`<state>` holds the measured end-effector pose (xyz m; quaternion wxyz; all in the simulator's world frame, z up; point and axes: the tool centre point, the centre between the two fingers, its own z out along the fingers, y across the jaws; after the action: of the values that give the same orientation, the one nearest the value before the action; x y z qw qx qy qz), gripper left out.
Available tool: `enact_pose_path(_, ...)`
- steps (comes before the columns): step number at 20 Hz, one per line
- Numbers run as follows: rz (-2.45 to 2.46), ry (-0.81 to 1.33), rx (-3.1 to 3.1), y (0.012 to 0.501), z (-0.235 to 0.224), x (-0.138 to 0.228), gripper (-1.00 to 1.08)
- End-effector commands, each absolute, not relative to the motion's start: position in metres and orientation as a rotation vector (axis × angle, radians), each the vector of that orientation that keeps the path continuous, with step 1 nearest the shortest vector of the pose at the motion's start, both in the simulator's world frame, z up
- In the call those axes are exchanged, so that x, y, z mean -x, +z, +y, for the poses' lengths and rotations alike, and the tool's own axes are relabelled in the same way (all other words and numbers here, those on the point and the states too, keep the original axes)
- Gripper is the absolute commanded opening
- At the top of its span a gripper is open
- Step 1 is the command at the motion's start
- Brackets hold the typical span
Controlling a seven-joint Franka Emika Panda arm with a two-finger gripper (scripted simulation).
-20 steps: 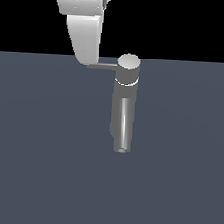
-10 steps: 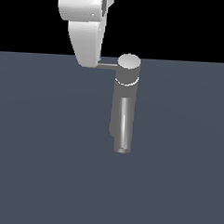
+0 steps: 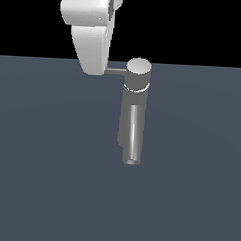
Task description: Turn on the faucet by rotating a designated handle.
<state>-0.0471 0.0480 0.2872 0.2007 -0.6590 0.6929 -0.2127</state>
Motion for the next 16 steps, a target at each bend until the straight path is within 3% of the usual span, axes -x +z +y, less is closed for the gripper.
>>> enact_pose_path(1, 1.936, -0.595, 1.842, 0.283, 0.049, 0.053, -1.00)
enact_pose_path(16, 1.936, -0.595, 1.842, 0.256, 0.055, 0.093, -1.00)
